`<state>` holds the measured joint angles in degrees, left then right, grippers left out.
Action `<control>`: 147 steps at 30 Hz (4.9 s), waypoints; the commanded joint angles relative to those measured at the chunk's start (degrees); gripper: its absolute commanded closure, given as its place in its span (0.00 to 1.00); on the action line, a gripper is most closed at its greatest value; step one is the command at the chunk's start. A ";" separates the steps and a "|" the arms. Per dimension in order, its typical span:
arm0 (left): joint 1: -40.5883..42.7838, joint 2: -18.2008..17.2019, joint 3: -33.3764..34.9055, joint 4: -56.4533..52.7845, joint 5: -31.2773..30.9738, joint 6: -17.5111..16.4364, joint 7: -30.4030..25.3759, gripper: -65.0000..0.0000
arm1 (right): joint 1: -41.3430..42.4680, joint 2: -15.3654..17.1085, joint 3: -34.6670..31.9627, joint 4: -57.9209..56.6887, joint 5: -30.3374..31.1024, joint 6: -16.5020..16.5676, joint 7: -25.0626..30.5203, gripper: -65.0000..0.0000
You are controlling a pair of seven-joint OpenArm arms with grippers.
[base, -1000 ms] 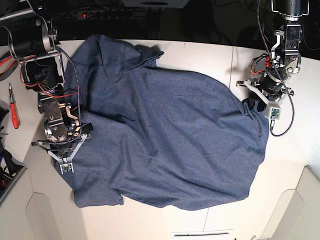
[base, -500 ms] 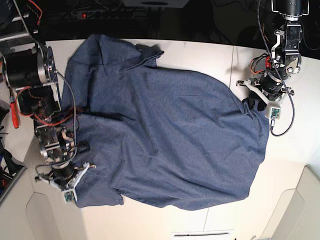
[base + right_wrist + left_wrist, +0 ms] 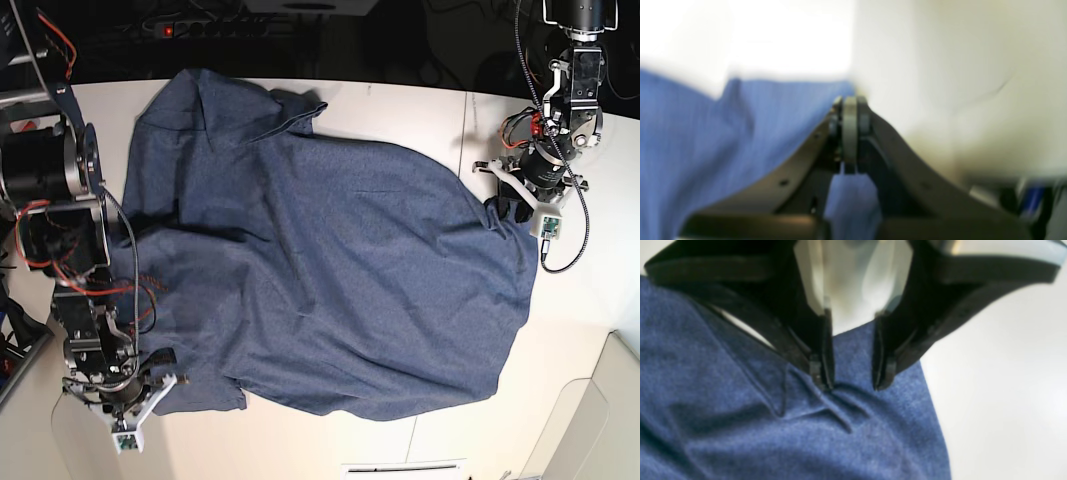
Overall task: Layout the t-shirt on the table in an organized manner, then fold the t-shirt properly
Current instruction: 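Drag the shirt side with the right gripper toward the collar, then pull the shirt with both grippers to stretch it flat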
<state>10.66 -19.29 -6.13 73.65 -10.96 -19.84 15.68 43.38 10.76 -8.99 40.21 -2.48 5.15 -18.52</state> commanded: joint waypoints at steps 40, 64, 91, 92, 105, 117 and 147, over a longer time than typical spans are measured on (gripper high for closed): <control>0.00 -0.55 -0.11 0.33 0.46 -0.35 2.84 0.64 | 4.13 0.33 0.20 -7.28 -10.56 -2.51 28.61 1.00; 0.00 -0.90 -0.33 0.33 3.52 -0.33 7.56 0.64 | -34.53 8.17 8.37 59.49 26.56 19.74 -30.51 1.00; 0.15 -5.84 -0.33 0.35 3.52 -0.35 22.40 0.98 | -51.21 5.62 11.98 42.66 26.93 20.72 -32.06 1.00; 0.17 -5.99 -0.33 0.35 3.50 -0.35 23.78 0.98 | -51.67 5.62 11.98 42.80 27.98 21.29 -33.79 1.00; 2.03 -7.32 -0.44 1.11 1.55 -1.01 27.69 0.98 | -60.02 7.80 12.00 53.27 32.89 22.32 -43.65 1.00; 6.80 -7.34 -9.57 15.06 -2.32 -1.01 23.08 0.98 | -61.94 9.53 14.12 63.19 31.87 22.29 -40.92 1.00; -2.73 -5.16 -9.97 17.77 -6.16 -2.73 15.89 1.00 | -46.77 2.82 14.38 65.29 26.12 19.47 -22.45 1.00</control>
<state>8.67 -23.51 -15.81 90.59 -16.69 -22.57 32.95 -4.23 13.17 5.06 104.64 23.11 24.67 -42.54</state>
